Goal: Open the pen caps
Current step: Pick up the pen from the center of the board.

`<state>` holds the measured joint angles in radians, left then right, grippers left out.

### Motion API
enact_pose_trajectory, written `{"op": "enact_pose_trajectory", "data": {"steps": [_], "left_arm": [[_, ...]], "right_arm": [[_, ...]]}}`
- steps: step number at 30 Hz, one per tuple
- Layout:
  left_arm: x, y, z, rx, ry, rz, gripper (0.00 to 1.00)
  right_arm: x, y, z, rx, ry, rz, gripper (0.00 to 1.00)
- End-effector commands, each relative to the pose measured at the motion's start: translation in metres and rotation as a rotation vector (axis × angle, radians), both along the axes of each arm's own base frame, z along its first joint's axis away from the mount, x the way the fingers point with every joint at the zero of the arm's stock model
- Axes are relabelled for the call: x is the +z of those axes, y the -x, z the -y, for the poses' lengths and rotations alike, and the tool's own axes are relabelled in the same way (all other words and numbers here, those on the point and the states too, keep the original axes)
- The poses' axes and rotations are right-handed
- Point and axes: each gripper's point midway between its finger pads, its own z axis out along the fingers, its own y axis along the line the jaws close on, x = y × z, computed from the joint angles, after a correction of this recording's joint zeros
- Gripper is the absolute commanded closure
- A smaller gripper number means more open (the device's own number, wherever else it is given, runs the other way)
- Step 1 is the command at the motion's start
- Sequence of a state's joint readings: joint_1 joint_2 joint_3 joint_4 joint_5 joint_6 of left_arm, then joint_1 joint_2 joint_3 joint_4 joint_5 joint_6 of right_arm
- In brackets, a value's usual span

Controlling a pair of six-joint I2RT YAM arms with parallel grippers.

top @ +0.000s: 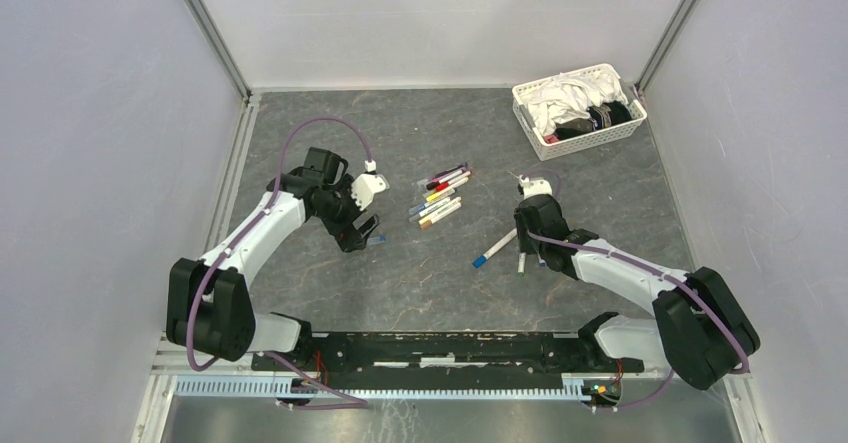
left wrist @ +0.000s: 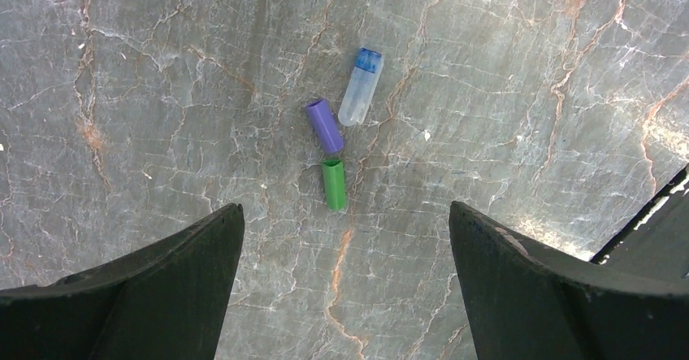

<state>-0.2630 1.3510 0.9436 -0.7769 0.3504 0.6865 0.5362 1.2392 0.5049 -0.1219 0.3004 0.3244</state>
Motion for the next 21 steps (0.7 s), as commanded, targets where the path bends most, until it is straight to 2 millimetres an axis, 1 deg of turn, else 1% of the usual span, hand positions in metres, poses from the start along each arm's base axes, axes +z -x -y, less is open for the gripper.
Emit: {"op": "enact_pose_trajectory", "data": {"steps": [1, 4, 7, 12, 18, 20, 21], "left_arm": [[0.019, -0.006, 0.006, 0.018, 0.048, 0.029, 0.0], [0.02, -0.005, 0.006, 0.016, 0.052, 0.024, 0.0], [0.025, -0.004, 0.006, 0.016, 0.056, 0.034, 0.0], [0.038, -0.006, 0.003, 0.028, 0.057, 0.083, 0.0], [0.066, -0.016, -0.005, 0.066, 0.045, 0.209, 0.0], [0.073, -0.016, -0.008, 0.074, 0.041, 0.236, 0.0], [0.076, -0.016, -0.009, 0.074, 0.042, 0.246, 0.0]], "right_arm": [[0.017, -0.01, -0.008, 0.013, -0.038, 0.052, 0.65], [0.026, -0.009, -0.029, 0.042, -0.131, 0.048, 0.57], [0.028, -0.002, -0.049, 0.056, -0.207, 0.013, 0.48], [0.021, 0.004, -0.069, 0.052, -0.32, -0.054, 0.46], [0.002, 0.004, -0.077, 0.036, -0.315, -0.149, 0.46], [-0.001, 0.003, -0.079, 0.026, -0.311, -0.16, 0.47], [-0.001, 0.0, -0.081, 0.025, -0.312, -0.159, 0.48]]}}
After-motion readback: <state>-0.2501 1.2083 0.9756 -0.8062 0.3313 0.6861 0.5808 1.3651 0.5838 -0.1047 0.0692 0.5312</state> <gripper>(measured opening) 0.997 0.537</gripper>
